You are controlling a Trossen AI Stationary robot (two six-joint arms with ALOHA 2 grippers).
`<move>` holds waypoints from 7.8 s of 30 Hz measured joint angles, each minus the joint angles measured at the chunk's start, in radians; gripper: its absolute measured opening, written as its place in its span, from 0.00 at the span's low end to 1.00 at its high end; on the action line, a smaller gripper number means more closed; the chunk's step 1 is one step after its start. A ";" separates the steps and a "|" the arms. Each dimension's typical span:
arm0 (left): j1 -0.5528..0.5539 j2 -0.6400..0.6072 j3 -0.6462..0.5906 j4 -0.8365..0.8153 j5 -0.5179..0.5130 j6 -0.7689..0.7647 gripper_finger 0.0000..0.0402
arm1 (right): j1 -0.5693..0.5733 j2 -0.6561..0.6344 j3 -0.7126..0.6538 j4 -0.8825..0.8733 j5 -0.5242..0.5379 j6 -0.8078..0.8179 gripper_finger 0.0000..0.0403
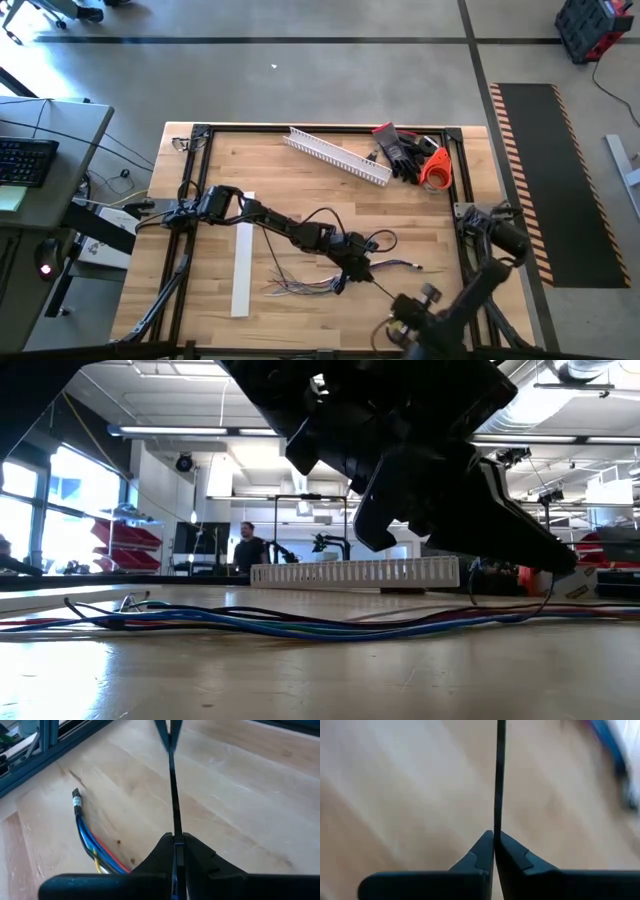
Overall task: Ziptie cables
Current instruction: Wrap the right zip tie on the cable
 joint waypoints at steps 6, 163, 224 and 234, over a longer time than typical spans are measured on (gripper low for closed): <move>0.000 0.000 0.000 0.004 -0.003 0.006 0.01 | 0.090 0.000 0.000 -0.014 -0.071 0.160 0.00; 0.010 -0.030 -0.002 -0.118 -0.187 0.039 0.32 | -0.051 0.060 0.073 -0.245 -0.071 0.062 0.26; 0.039 -0.010 -0.315 0.508 0.057 -0.203 0.28 | -0.207 -0.034 -0.166 0.245 0.372 -0.260 0.01; 0.039 -0.002 -0.314 0.516 0.049 -0.086 0.28 | -0.207 -0.034 -0.166 0.256 0.388 -0.262 0.00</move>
